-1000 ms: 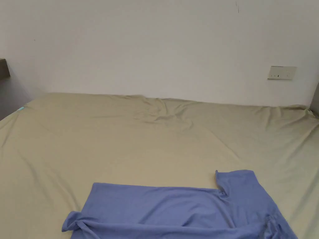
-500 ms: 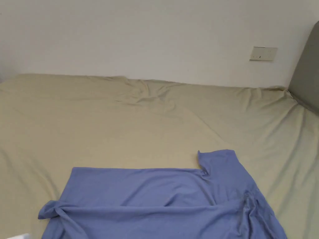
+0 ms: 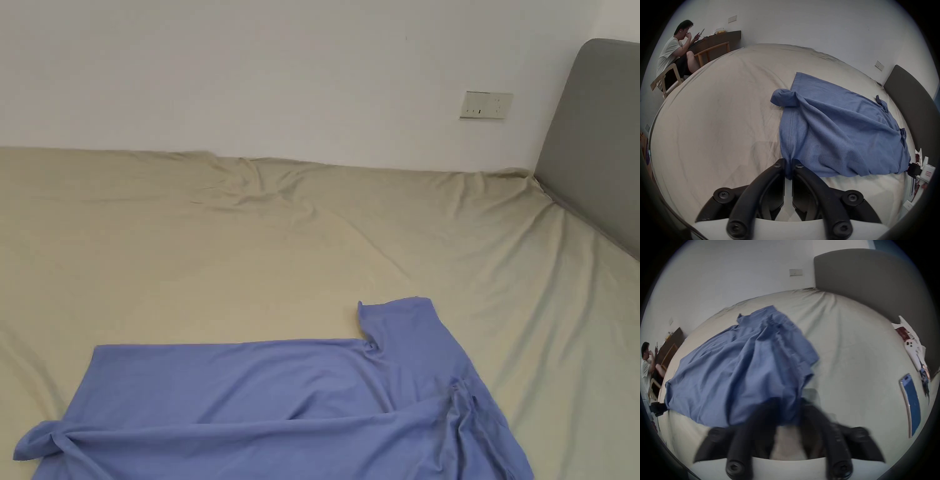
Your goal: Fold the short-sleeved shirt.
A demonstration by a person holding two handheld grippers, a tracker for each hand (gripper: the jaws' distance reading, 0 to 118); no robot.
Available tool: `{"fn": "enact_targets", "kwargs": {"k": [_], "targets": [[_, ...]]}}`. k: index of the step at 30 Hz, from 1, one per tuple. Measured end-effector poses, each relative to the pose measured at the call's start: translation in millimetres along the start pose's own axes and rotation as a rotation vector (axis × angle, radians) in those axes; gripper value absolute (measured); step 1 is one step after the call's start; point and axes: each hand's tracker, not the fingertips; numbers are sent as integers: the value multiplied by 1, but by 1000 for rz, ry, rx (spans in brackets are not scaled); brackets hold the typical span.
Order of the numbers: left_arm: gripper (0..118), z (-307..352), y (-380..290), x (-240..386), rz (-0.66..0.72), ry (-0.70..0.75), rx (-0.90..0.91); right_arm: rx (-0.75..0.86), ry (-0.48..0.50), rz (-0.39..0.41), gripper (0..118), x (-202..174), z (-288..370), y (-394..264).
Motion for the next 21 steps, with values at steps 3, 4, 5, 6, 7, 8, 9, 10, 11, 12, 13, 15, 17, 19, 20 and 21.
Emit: {"fn": "enact_targets", "kwargs": {"k": [3, 4, 5, 6, 7, 8, 9, 10, 11, 12, 13, 15, 17, 19, 20, 21], "targets": [[6, 8, 1, 5, 13, 4, 16, -9, -57, 39, 9, -12, -1, 3], [6, 9, -1, 8, 17, 3, 18, -5, -59, 48, 9, -13, 2, 4], [6, 12, -3, 12, 25, -1, 21, -3, -62, 50, 9, -13, 6, 5], [6, 14, 0, -13, 39, -13, 24, 2, -57, 51, 9, -11, 13, 4], [6, 19, -4, -18, 46, -24, 30, 14, -58, 54, 9, -11, 22, 4], [6, 29, -9, -25, 52, -45, 44, 35, -61, 58, 9, -9, 32, 3], [5, 40, -16, -32, 74, -73, 78, 59, -62, 54, 9, -6, 44, 2], [5, 62, -11, -17, 92, -124, 102, 82, -64, 43, 9, -3, 57, 0], [5, 75, -14, -23, 110, -171, 116, 99, -54, 29, 9, 2, 72, -3], [5, 87, -20, -33, 130, -200, 118, 110, -44, 16, 9, 6, 86, -6], [5, 97, -26, -43, 136, -198, 116, 115, -39, 14, 9, 9, 98, -10], [5, 125, -37, 7, 131, -179, 133, 122, -56, 25, 9, 14, 123, -23], [5, 141, -57, 12, 99, -99, 146, 125, -132, 72, 9, 18, 144, -39], [5, 146, -62, -10, 100, -74, 128, 110, -187, 111, 9, 23, 161, -58], [5, 149, -73, -15, 117, -61, 101, 94, -212, 132, 9, 26, 168, -69], [5, 148, -81, -26, 154, -55, 75, 68, -223, 151, 9, 29, 172, -80]]}}
